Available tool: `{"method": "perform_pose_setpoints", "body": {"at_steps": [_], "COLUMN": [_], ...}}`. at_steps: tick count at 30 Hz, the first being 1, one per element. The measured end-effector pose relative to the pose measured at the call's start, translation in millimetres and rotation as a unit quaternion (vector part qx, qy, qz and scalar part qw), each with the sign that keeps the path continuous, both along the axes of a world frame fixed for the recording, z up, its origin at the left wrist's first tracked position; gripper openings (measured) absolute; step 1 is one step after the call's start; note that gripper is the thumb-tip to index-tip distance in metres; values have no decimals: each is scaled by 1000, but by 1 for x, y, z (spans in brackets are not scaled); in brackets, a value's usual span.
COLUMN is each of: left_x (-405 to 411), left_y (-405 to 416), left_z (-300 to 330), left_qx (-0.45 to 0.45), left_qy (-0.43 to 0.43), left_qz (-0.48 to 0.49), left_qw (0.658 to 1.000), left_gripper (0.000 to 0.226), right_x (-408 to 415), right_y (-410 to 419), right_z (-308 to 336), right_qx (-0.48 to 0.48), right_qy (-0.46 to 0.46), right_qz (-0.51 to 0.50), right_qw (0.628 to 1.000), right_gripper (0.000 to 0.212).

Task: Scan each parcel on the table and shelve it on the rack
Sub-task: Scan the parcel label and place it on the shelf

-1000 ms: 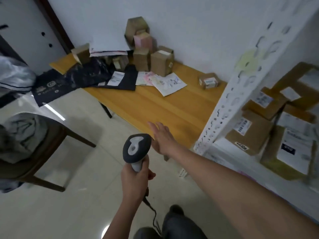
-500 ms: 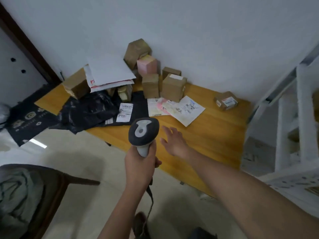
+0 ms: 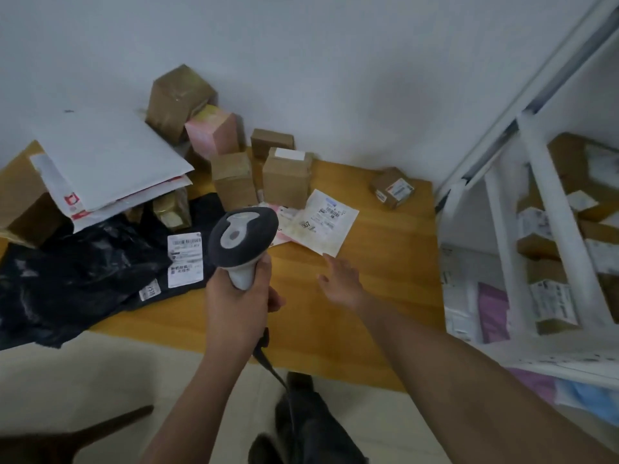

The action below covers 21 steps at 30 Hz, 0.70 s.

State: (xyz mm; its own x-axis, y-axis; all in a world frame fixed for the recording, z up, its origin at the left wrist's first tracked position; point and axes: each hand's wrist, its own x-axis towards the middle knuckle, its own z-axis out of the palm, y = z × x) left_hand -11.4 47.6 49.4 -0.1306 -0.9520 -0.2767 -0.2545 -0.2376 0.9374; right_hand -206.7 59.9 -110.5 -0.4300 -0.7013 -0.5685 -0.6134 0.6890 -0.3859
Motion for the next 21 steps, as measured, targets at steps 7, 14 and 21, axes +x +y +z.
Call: {"method": "perform_pose_setpoints", "body": {"at_steps": [7, 14, 21], "left_x": [-46, -84, -110], "left_y": [-41, -78, -85], "left_z": [-19, -47, -64], "left_qx": [16, 45, 87], "left_qy": [-31, -63, -88], "left_qz": [-1, -20, -65], "left_qw": [999, 997, 990], "left_gripper": [35, 39, 35], "right_x": [-44, -81, -92], "right_y": [-54, -90, -60], "right_z": [-26, -53, -62], "right_qx": [0, -23, 40], "right_qy": [-211, -239, -212], "right_qz": [-403, -509, -351], "right_qw": [890, 826, 911], "right_gripper": [72, 64, 25]}}
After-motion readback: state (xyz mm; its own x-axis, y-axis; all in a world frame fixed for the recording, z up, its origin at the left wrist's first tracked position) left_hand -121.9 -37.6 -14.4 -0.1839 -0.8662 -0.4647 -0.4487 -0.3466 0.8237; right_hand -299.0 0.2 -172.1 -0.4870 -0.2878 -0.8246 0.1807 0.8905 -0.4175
